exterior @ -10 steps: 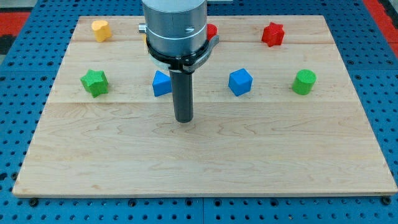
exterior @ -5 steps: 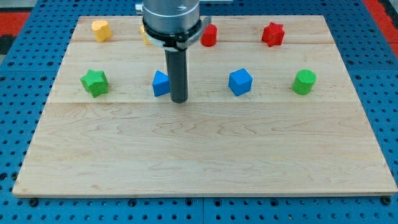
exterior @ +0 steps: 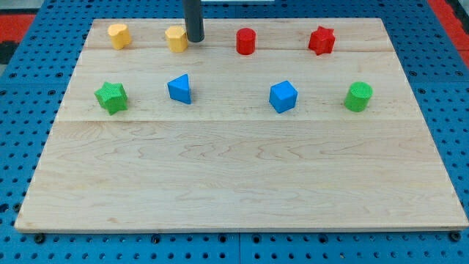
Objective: Slide the hexagon to the top right of the green star
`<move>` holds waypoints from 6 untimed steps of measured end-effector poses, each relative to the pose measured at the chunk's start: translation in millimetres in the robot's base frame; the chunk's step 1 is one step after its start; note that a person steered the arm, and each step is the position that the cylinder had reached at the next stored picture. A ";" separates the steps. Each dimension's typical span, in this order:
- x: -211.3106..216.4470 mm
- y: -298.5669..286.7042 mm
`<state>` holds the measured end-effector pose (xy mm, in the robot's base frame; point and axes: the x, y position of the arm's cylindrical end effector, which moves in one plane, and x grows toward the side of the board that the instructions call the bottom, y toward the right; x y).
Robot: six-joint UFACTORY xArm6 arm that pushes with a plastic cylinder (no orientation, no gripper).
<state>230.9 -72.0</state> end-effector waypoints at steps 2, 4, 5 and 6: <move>-12.3 -35.1; 19.0 -62.7; 11.0 -58.4; 50.5 -34.0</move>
<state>281.4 -106.1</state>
